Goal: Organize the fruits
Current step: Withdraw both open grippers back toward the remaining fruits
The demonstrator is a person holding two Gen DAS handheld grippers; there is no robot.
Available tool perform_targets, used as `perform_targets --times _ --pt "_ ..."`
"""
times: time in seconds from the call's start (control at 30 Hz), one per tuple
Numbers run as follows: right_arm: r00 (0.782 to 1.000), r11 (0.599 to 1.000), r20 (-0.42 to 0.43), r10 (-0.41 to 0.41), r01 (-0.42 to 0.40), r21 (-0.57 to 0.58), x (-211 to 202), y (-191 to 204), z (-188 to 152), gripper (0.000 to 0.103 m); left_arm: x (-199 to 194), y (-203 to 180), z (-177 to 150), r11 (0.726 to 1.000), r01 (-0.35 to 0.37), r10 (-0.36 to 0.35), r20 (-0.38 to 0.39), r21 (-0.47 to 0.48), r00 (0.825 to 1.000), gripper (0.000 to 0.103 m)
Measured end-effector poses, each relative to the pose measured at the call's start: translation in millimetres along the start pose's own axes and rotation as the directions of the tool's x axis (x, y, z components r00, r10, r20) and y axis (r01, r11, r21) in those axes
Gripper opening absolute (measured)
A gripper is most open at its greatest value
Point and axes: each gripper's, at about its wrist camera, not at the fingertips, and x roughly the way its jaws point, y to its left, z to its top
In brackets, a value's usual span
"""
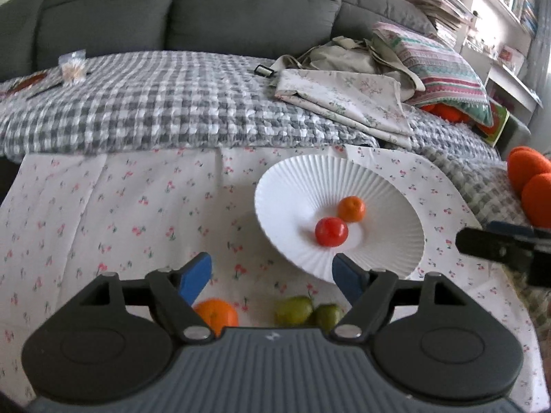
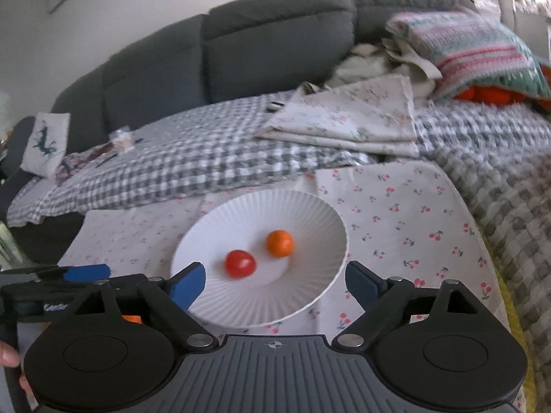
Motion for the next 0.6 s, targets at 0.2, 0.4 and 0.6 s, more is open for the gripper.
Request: perform_targets --times 0.2,0.4,0.6 --pt "1.0 0.999 -0.001 0.024 -0.024 -0.023 -20.8 14.1 -13.8 0.094 -11.0 6.9 -12.3 1.0 -0.027 0.027 -0.008 -0.014 1.0 0.081" --pt "0.999 0.999 -0.015 0.03 -0.03 -0.02 -40.9 17.2 -28.6 0.097 -20.6 25.8 -23.0 0.996 -0.021 0.018 -0.034 -0.087 0.999 0.081" --pt "0.997 0.997 -0.06 0.057 -0.061 -0.054 -50.2 23.1 -41.9 0.097 -22.0 39.5 -31.6 0.993 -0.042 0.035 -0.06 -0.112 0.998 0.081"
